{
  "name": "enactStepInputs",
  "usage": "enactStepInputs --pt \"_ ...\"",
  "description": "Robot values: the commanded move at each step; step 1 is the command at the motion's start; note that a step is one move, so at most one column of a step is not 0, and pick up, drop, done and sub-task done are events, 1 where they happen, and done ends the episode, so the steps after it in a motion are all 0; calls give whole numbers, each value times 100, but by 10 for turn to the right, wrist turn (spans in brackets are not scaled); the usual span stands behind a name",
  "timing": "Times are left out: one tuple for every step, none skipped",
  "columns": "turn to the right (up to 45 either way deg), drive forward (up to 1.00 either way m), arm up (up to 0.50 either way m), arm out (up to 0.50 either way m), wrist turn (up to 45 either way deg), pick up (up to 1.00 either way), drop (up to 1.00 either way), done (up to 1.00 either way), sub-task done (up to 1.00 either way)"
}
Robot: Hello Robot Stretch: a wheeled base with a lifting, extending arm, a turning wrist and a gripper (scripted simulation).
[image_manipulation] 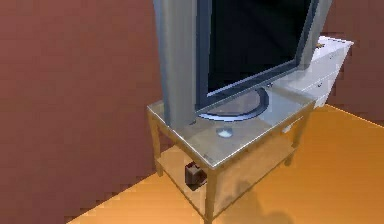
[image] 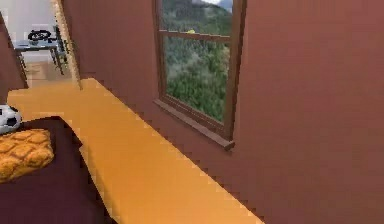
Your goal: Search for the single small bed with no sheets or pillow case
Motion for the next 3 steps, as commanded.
enactStepInputs --pt "0 70 0 0 0 0 0 0 0" --pt "-300 0 0 0 0 0 0 0 0" --pt "0 100 0 0 0 0 0 0 0"
